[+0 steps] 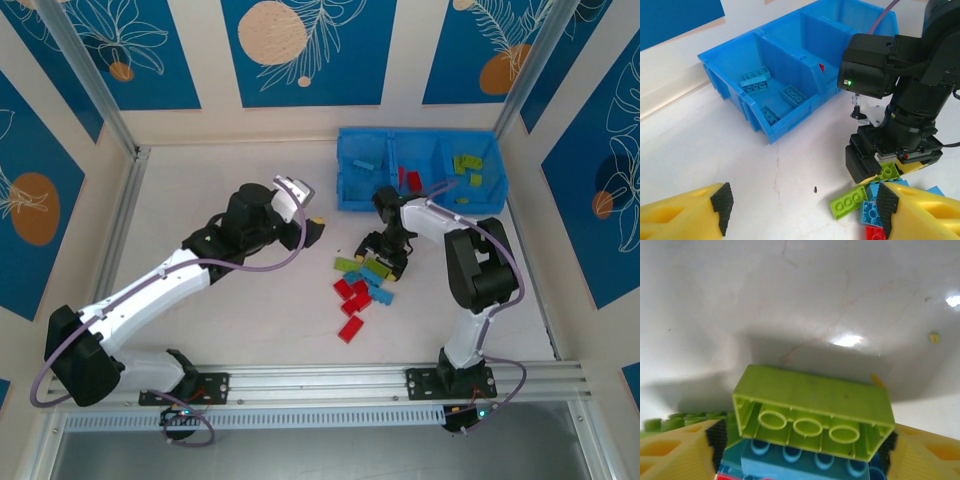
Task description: Sort the legos into containers by color
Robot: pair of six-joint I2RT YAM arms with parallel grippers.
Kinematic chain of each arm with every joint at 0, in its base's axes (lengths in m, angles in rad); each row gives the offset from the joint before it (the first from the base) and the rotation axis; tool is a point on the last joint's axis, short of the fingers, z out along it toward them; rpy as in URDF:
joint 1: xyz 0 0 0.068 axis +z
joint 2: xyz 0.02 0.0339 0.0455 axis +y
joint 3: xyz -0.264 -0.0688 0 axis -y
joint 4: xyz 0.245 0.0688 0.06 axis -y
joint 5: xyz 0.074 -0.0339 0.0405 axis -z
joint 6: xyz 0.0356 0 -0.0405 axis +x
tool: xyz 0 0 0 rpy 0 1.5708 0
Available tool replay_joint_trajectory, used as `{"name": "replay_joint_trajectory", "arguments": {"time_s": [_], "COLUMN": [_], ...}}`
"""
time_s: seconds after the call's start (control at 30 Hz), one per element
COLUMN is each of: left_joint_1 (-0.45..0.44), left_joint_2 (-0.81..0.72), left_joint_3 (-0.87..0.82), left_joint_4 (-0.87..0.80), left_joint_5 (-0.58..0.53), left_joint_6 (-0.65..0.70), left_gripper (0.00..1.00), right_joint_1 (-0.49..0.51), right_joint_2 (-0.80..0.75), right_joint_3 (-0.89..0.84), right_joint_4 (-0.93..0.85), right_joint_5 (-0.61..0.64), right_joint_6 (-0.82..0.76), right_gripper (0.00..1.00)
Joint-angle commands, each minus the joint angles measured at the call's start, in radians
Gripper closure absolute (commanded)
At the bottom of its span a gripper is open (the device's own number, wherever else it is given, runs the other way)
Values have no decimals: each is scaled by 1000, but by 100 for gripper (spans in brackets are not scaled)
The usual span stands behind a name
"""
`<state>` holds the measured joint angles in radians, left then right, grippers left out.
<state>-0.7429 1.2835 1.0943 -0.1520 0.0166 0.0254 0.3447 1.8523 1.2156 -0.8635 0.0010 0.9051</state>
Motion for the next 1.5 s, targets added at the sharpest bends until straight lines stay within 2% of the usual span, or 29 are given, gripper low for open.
{"name": "replay_joint_trajectory", "arguments": {"time_s": [0.0,0.2,0.4,0.47,0.6,0.73,0.87,1.07,1.17,1.23,1.3,1.37,1.47], "left_joint_1": [-6,-7,-7,-6,-7,-7,-7,-7,-8,-7,-8,-8,-8], "left_joint_2": [-4,29,36,29,26,34,34,3,-9,-9,2,20,51], "left_joint_3": [3,26,36,36,29,21,21,-4,-20,-21,-8,11,28], "left_joint_4": [4,7,10,10,23,39,41,34,30,20,-7,-44,-74], "left_joint_5": [-17,-26,-12,-7,28,49,53,37,26,20,2,-38,-76], "left_joint_6": [-12,-22,-43,-54,-91,-133,-149,-157,-174,-194,-225,-281,-366], "left_gripper": [23,22,22,22,21,21,21,20,20,20,13,7,1], "right_joint_1": [-7,-26,-66,-111,-265,-446,-542,-562,-565,-571,-573,-568,-555], "right_joint_2": [26,-52,-245,-313,-385,-282,-105,143,263,338,377,369,289], "right_joint_3": [17,-17,-10,-3,56,222,434,742,887,1003,1084,1100,1018], "right_joint_4": [-8,-12,-59,-59,-4,24,16,6,-42,-111,-159,-178,-151], "right_joint_5": [3,7,38,44,30,-15,8,199,241,238,217,197,163], "right_joint_6": [-6,-14,-28,-26,-24,-4,9,-27,-44,-45,-58,-74,-96], "right_gripper": [27,43,47,47,49,51,51,48,38,25,19,17,16]}}
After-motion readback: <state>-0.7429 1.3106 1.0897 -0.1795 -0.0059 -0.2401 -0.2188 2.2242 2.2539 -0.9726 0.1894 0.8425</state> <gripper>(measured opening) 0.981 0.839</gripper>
